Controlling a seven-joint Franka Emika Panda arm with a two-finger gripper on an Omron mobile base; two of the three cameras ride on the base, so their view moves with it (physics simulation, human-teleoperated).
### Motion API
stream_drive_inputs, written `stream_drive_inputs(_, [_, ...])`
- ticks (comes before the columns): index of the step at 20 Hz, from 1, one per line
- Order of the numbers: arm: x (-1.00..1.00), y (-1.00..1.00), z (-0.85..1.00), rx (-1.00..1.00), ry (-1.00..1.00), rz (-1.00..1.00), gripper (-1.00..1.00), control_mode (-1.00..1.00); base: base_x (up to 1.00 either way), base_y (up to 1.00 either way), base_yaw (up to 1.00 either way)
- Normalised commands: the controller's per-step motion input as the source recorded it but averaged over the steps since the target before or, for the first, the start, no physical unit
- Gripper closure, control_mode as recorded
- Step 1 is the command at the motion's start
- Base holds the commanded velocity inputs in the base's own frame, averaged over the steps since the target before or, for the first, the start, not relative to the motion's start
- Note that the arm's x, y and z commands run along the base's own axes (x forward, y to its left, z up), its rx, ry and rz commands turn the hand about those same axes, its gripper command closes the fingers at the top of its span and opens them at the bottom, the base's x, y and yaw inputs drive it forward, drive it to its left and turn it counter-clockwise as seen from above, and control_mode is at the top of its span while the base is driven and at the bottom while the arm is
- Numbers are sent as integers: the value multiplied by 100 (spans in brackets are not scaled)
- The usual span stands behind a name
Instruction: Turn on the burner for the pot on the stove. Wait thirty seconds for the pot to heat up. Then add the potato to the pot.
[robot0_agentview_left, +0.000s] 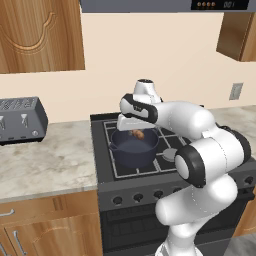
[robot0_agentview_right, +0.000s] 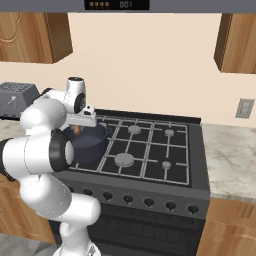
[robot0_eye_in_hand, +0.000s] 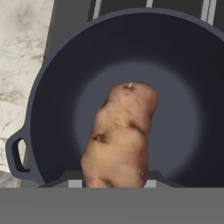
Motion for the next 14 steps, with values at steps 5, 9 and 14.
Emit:
stream_drive_inputs(5, [0,0,0,0,0,0,100,-100,0,0,0])
stream_drive_inputs(9, [0,0,0,0,0,0,100,-100,0,0,0])
stream_drive_inputs(14, [0,0,0,0,0,0,100,-100,0,0,0])
